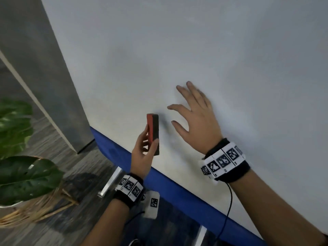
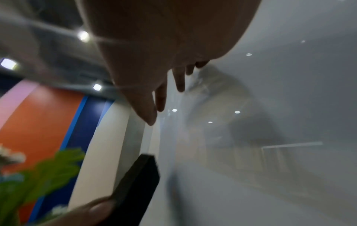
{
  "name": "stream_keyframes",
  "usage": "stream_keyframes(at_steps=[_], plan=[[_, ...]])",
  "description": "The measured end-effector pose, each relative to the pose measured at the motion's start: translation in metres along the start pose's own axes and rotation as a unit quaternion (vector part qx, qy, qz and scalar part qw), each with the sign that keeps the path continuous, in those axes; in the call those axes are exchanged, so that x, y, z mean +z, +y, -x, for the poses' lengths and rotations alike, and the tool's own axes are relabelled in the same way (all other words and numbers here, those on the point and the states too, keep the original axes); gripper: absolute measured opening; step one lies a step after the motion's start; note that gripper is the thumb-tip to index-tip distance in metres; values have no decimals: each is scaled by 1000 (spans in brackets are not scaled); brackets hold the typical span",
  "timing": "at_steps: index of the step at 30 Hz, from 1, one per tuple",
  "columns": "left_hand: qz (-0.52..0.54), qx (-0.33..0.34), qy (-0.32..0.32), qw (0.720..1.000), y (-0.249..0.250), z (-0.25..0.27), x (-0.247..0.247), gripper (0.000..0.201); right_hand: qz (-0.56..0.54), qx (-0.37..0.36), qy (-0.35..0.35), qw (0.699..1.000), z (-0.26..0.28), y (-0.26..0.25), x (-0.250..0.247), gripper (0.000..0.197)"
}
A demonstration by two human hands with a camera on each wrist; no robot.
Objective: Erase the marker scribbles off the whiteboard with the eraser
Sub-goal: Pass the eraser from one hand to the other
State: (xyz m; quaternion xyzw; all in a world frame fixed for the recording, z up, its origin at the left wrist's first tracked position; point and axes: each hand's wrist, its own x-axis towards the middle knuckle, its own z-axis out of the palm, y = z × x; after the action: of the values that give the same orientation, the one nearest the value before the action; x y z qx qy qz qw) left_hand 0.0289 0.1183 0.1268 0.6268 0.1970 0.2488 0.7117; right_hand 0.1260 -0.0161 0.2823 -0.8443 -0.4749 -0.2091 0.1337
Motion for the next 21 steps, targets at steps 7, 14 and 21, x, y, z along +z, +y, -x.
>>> stream_keyframes(at_steps=[7,14,21], plan=[[-75,255,37,963,126,-3,34,66,-410,160,47,897,12,-22,-63,16],[-179,400,19,898,146,55,123,66,-513,262,151,803,69,-3,-129,29],[-99,489,-218,839,138,167,249,42,-444,360,269,775,213,54,-222,48]])
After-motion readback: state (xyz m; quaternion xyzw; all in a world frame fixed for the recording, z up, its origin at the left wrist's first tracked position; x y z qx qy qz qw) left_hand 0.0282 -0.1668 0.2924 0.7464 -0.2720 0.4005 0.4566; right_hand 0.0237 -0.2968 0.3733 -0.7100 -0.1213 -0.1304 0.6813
